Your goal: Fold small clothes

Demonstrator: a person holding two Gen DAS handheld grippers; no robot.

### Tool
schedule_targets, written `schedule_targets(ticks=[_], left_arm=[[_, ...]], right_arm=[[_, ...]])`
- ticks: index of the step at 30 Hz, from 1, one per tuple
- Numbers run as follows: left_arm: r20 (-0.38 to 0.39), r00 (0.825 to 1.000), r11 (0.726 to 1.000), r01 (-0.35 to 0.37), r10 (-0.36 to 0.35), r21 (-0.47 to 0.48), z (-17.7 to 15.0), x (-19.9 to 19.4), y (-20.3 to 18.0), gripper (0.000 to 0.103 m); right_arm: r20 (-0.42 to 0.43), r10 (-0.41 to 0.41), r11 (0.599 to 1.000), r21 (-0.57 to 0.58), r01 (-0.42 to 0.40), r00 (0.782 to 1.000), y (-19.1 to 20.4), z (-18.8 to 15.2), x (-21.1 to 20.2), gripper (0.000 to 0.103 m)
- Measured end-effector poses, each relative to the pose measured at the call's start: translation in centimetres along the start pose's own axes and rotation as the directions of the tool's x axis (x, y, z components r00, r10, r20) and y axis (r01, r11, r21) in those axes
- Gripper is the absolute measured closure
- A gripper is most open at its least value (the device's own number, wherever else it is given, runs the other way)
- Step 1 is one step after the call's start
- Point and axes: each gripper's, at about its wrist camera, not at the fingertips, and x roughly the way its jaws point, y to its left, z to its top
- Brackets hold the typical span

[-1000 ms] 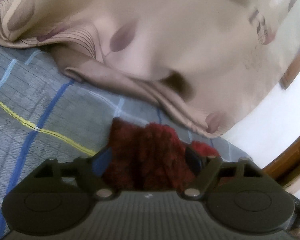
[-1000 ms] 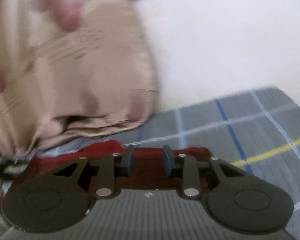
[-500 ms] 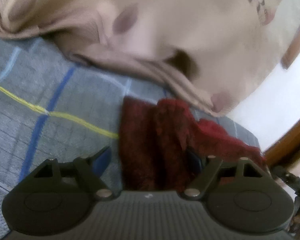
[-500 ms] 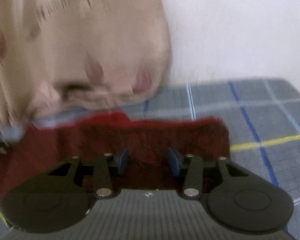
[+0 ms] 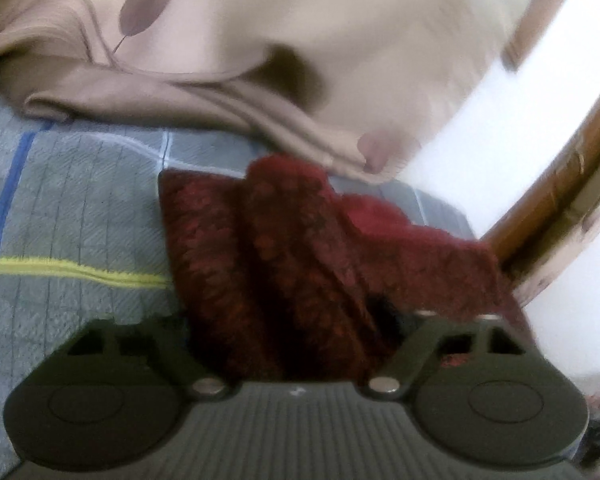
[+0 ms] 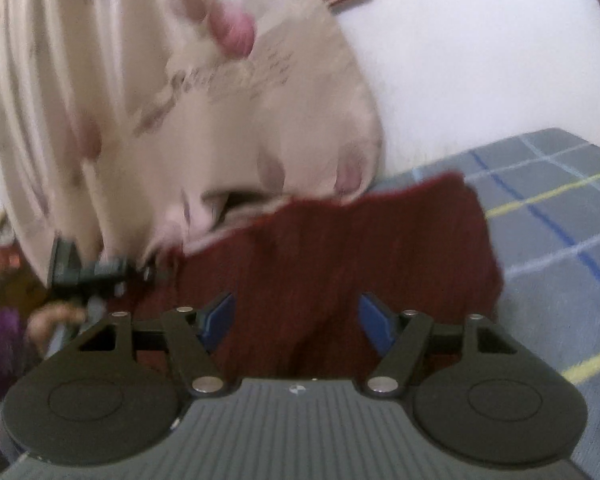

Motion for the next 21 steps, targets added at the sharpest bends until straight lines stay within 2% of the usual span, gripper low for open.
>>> schedule_targets(ticks=[2,4,6,11,21], left_arm=[[0.005,1.0,1.0,-0.006,0.006,0.011,-0.1,0.2,-0.4,0.053],[0.02,1.0,0.998,-0.025,0.024,0.05,-0.3,-0.2,-1.4,0.064],[0.038,0.997,0.993,-0.071,0.067,0.096,-0.4,-0.4,-2.6,0.069],[0.046,0.99,0.98,-0.14,0.134,0.144,0.0,-0.5,-4.2,0.071],[0.057,0.97,0.946,-0.241,0.234,0.218,0.0,-0.2,-6.4,0.072]], right_arm=[[-0.01,-0.01,0.999,-0.044,0.009,1.0,0.8,-0.6,0.2,0.033],[-0.006,-0.007,0.997,-0.08,0.007,1.0,1.5,-0.6,0.3,0.023],[-0.022,-0.028,0.995,-0.101,0.026,0.999,2.0,-0.9,0.7,0.022],[-0.021,-0.029,0.988,-0.15,0.025,0.999,3.0,-1.2,0.7,0.02],[0.033,0.024,1.0,-0.014,-0.024,0.999,0.7,-1.1,-0.2,0.014]])
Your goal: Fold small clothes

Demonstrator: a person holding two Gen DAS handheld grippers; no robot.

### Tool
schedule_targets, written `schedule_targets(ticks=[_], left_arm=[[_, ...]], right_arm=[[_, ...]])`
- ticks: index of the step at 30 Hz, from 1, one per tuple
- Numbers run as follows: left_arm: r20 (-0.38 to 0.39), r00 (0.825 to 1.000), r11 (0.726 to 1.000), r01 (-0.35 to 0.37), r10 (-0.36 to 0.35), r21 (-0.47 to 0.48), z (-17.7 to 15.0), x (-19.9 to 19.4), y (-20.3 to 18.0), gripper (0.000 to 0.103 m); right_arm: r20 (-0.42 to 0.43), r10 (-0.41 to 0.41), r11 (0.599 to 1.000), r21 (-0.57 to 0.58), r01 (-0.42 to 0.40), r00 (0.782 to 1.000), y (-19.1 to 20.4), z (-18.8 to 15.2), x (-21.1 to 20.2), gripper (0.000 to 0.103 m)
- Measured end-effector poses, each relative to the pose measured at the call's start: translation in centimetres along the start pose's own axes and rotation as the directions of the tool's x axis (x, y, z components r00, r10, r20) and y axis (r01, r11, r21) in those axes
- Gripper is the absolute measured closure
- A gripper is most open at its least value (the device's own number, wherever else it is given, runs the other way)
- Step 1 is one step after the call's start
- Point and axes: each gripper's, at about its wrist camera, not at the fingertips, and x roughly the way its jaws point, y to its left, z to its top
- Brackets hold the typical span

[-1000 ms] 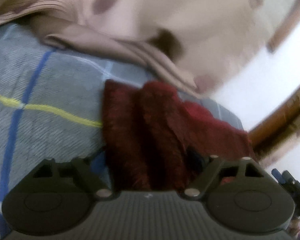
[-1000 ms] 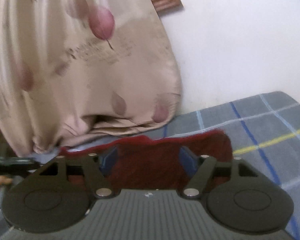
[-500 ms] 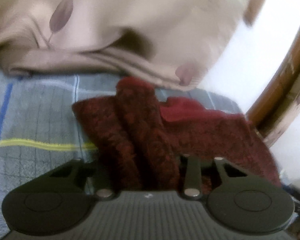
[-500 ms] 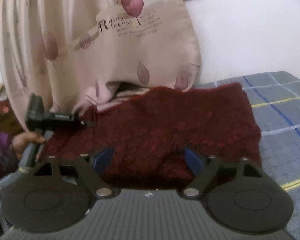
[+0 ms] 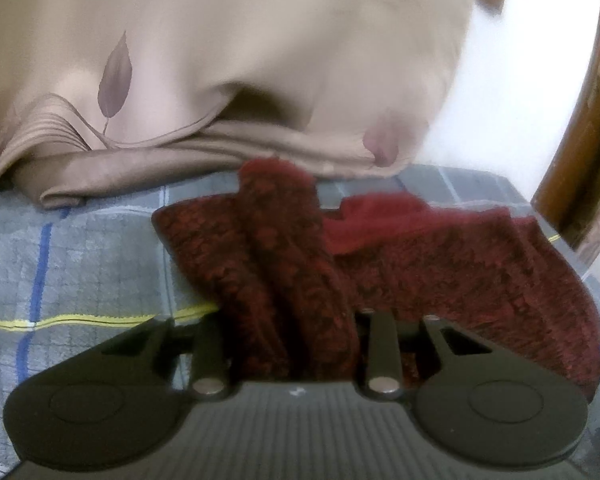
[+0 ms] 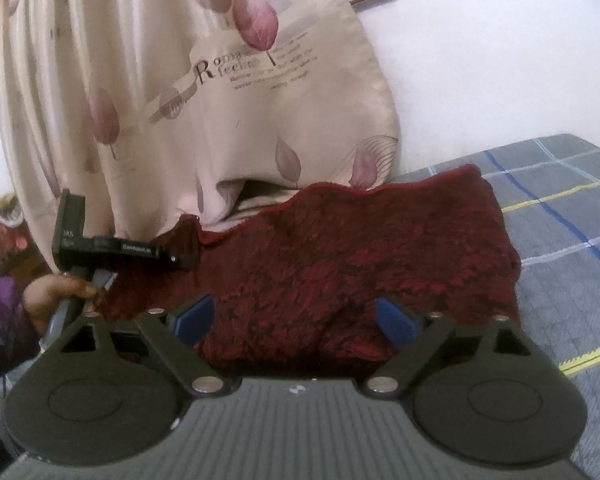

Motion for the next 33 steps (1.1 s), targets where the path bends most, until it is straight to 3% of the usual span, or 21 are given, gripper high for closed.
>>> schedule_targets(ticks=[19,28,33], left_arm=[[-0.023,0.995,0.99,-0.091,0.094,0.105,0.8,-0.8,-3.1,0.074],[-0.049,0.997,0.998,-0.052,0.053,0.027,1.9,-1.3,-3.4,0.076],[-0.055,0.998,0.996,-0.01,0.005,-0.087,2.2,-1.6,-2.9,0.078]], right_arm=[[0.058,0.049,0.997,0.054,-0.052,0.997,-1.0,-0.4,-1.1,0.007],[0.091,0.074,0.993,0.086,-0.082,0.993,-1.4,-0.5,-1.9,0.007],[0.11,0.088,0.989,0.112,-0.101,0.99,-1.8,-0.5,-2.3,0.006]])
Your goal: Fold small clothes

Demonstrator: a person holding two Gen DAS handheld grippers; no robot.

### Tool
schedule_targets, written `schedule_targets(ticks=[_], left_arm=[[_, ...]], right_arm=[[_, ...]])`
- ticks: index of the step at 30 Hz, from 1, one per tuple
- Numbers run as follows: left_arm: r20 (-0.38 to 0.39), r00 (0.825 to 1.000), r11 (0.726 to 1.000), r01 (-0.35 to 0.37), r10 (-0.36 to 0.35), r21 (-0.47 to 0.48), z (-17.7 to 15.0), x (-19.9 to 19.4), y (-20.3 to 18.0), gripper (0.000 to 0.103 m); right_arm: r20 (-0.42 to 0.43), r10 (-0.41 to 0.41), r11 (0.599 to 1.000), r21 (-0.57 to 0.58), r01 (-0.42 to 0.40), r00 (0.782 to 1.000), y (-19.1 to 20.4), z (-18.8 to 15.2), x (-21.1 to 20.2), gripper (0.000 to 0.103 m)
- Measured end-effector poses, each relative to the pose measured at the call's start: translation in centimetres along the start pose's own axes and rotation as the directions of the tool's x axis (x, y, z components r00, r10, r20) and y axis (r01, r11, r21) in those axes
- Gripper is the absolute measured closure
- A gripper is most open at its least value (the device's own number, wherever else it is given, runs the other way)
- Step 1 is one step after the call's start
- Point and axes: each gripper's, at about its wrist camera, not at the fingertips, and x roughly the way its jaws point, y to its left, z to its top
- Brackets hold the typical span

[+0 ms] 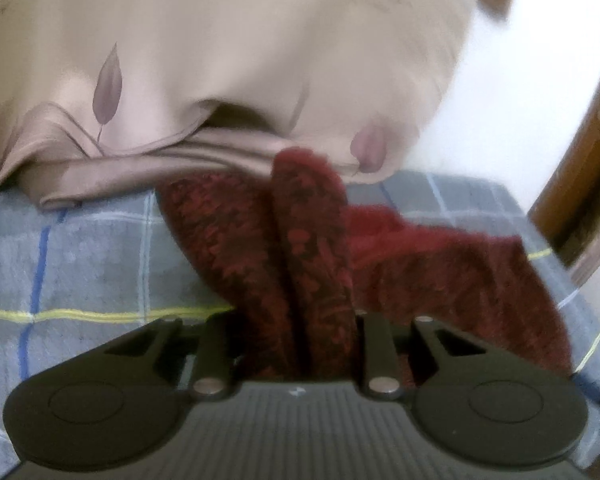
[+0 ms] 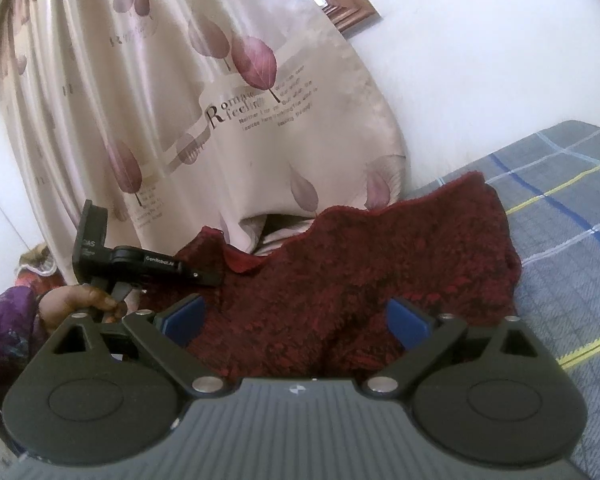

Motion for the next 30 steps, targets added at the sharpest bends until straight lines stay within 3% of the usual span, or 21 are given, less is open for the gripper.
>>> schedule_targets(ticks=[6,10,15,18,21,30], left_arm=[[0.004,0.997,0.991,0.08,-0.08,-0.109,0.0,-0.4,-1.0,0.078],[0.026,0.992,0.984,0.122,-0.12,-0.132,0.0,-0.7,-3.4,0.078],[0.074,0.983,0.976,0.177,-0.169,-0.124,-0.1,-0.7,-8.4,0.078],[0.109,0.978,0.971,0.195,-0.181,-0.139,-0.5,0.1,-11.1,0.078],[0.148,0.972,0.967,0.202,-0.18,-0.152,-1.2,1.0,-13.3,0.078],[0.161,0.961,0.973,0.231,-0.223,-0.027,-4.7,2.4,-17.8,0.075]], right_arm=[[-0.031,0.026,0.998,0.05,-0.024,0.999,-0.4,0.5,0.5,0.006],[-0.043,0.129,0.971,0.208,-0.118,0.991,-1.2,1.6,1.2,0.007],[-0.003,0.312,0.833,0.481,-0.272,0.95,-2.8,3.8,3.4,0.006],[0.031,0.363,0.751,0.581,-0.312,0.931,-3.7,5.1,4.7,0.006],[0.042,0.373,0.702,0.64,-0.312,0.927,-4.7,6.0,5.9,0.006],[0.118,0.38,0.464,0.833,-0.3,0.917,-9.8,4.8,7.7,0.004]])
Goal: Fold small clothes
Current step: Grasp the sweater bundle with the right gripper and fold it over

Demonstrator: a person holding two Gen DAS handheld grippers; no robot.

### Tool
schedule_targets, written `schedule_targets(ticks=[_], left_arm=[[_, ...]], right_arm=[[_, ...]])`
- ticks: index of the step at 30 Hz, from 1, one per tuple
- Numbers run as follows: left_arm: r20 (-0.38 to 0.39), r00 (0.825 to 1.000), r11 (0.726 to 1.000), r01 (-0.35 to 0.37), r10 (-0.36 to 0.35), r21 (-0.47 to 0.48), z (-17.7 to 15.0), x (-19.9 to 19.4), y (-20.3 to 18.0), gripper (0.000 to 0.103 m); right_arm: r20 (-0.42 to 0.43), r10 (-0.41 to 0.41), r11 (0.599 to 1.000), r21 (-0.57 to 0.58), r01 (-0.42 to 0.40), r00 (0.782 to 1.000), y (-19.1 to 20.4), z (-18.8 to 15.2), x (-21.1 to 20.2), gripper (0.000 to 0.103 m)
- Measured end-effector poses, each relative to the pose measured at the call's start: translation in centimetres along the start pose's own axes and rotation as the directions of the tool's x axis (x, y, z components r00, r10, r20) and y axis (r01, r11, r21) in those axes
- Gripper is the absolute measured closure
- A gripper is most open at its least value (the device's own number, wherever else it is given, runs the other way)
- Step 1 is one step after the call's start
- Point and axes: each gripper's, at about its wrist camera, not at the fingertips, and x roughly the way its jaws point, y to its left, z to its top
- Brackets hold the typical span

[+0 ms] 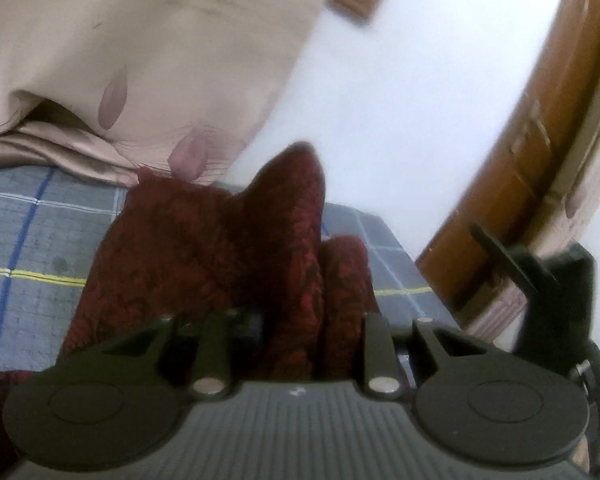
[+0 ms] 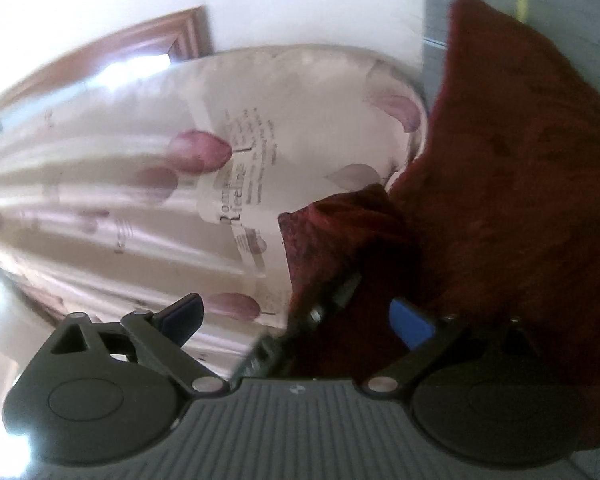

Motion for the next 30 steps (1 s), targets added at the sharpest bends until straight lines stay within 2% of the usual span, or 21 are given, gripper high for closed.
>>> schedule_targets(ticks=[2,4,7,8,9,11,14,16,19,22,23,24,25,26,27,30], left_arm=[[0.002,1.0,0.999,0.016,-0.016,0.032,-0.4,-0.2,-0.1,0.073],[0.013,1.0,0.998,0.02,-0.021,0.064,-1.0,-0.4,-0.2,0.069],[0.017,1.0,0.993,0.023,-0.025,0.112,-1.9,-0.3,-0.7,0.062],[0.018,1.0,0.99,0.02,-0.023,0.14,-2.3,-0.2,-1.2,0.052],[0.016,0.999,0.987,0.038,-0.041,0.159,-2.6,-0.1,-1.6,0.034],[0.019,0.997,0.979,0.065,-0.07,0.195,-3.2,0.1,-2.7,0.024],[0.02,1.0,0.958,0.013,-0.02,0.286,-4.0,1.0,-4.1,0.022],[0.025,0.999,0.965,0.027,-0.035,0.262,-4.2,1.1,-3.8,0.022],[0.035,0.998,0.963,0.039,-0.05,0.265,-4.4,1.0,-3.6,0.019],[0.043,0.998,0.955,0.028,-0.043,0.296,-4.9,0.6,-4.0,0.017],[0.036,0.998,0.956,0.036,-0.049,0.292,-4.9,0.6,-3.9,0.016],[0.025,0.998,0.958,0.048,-0.058,0.283,-4.9,0.4,-3.9,0.016],[0.018,0.998,0.959,0.053,-0.06,0.279,-4.9,-0.1,-4.1,0.016],[0.009,0.998,0.961,0.06,-0.065,0.271,-4.8,-0.8,-4.2,0.016],[-0.001,0.996,0.964,0.087,-0.09,0.253,-4.8,-1.7,-4.2,0.016],[0.015,0.986,0.964,0.16,-0.167,0.214,-5.0,-5.9,-4.6,0.016]], right_arm=[[0.007,-0.004,0.999,0.032,0.004,1.0,-0.6,0.6,-0.1,0.003],[-0.017,0.002,0.999,0.05,-0.001,1.0,-0.9,1.1,0.0,0.003],[-0.047,-0.031,0.999,0.04,0.033,0.998,-0.8,2.0,0.1,0.002],[-0.066,-0.042,0.999,0.024,0.043,0.997,-0.5,2.2,0.3,0.002],[-0.084,-0.057,0.998,0.01,0.058,0.995,-0.3,2.5,0.5,0.002],[-0.108,-0.09,0.996,-0.014,0.089,0.99,0.4,2.9,1.0,0.002],[-0.162,-0.173,0.983,-0.082,0.162,0.971,1.8,3.5,1.9,0.002],[-0.186,-0.22,0.973,-0.113,0.202,0.958,2.4,4.0,2.5,0.002],[-0.215,-0.314,0.943,-0.187,0.277,0.925,3.3,4.2,3.3,0.008],[-0.224,-0.392,0.905,-0.269,0.33,0.892,3.8,4.0,4.3,0.025],[-0.221,-0.43,0.883,-0.306,0.356,0.875,4.0,3.9,4.6,0.037],[-0.214,-0.467,0.858,-0.344,0.382,0.858,4.1,3.7,4.9,0.055],[-0.201,-0.507,0.828,-0.385,0.408,0.838,4.2,3.5,5.1,0.062],[-0.186,-0.536,0.8,-0.424,0.425,0.823,4.3,3.4,5.1,0.067],[-0.176,-0.547,0.785,-0.447,0.428,0.819,4.4,3.4,5.0,0.071],[-0.145,-0.559,0.755,-0.496,0.428,0.817,4.8,3.5,4.4,0.076]])
